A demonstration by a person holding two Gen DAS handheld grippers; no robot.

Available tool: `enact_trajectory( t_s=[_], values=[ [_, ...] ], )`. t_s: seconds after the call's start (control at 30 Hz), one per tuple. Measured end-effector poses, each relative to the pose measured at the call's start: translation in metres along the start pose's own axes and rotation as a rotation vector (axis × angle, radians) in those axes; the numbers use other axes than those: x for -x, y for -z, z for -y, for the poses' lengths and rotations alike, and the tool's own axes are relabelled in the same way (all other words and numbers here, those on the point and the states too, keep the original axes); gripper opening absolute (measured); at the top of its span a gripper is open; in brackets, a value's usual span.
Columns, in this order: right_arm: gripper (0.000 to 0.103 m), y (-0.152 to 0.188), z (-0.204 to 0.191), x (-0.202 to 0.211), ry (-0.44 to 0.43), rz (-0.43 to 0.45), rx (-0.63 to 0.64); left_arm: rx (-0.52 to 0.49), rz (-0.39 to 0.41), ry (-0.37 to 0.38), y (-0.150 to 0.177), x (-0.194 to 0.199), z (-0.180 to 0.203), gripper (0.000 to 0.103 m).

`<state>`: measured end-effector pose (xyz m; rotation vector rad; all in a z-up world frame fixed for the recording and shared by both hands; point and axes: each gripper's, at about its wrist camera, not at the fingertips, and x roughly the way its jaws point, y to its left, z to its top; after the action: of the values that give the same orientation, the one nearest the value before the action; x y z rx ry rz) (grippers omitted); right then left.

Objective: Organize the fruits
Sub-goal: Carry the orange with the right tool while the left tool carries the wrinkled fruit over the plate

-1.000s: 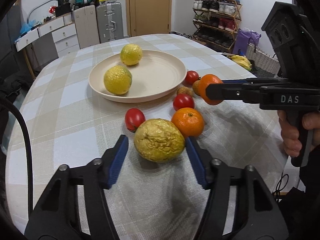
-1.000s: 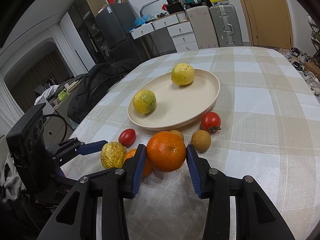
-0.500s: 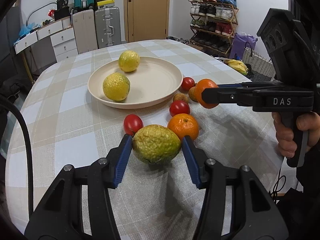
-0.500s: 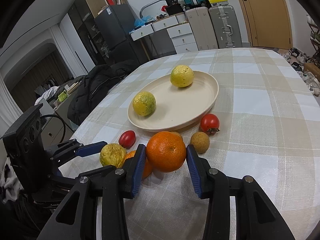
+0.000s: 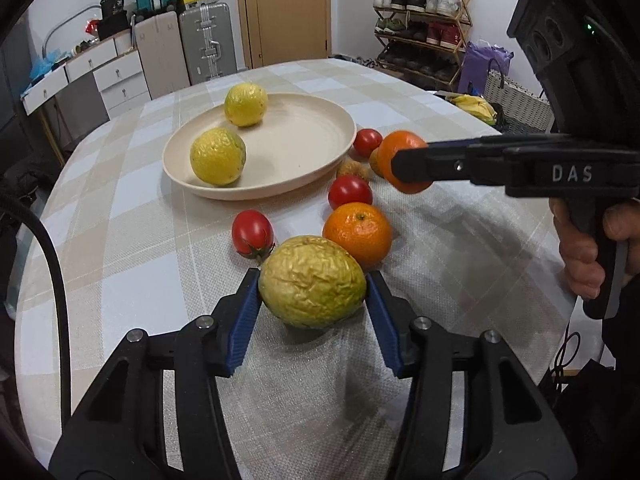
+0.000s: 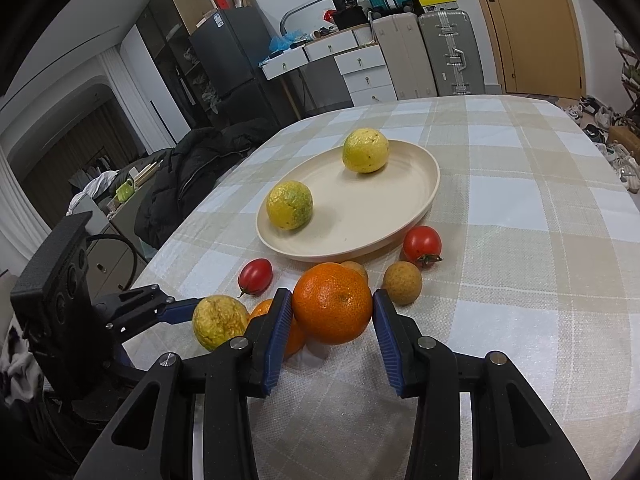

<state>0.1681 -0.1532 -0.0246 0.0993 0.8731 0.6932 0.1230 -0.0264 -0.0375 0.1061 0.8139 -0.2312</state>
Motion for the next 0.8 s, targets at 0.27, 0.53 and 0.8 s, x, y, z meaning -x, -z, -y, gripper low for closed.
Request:
enact_trajectory(
  t_s=[0.27,0.53,0.8],
  values=[
    [0.042,0.0,-0.006,-0.002,0.024,0.0,0.024,0.044,0.104,-0.019,-0.017,0.02,-0.003,0.05],
    [0.042,-0.012,-0.012,0.0,0.023,0.036,0.048,0.122,0.153,-0.041,-0.041,0.019,-0.018,0.05],
    [0.042,-0.03,-0.013,0.0,0.032,0.058,0.063,0.15,0.181,-0.053,-0.062,0.012,-0.028,0.05]
  ],
)
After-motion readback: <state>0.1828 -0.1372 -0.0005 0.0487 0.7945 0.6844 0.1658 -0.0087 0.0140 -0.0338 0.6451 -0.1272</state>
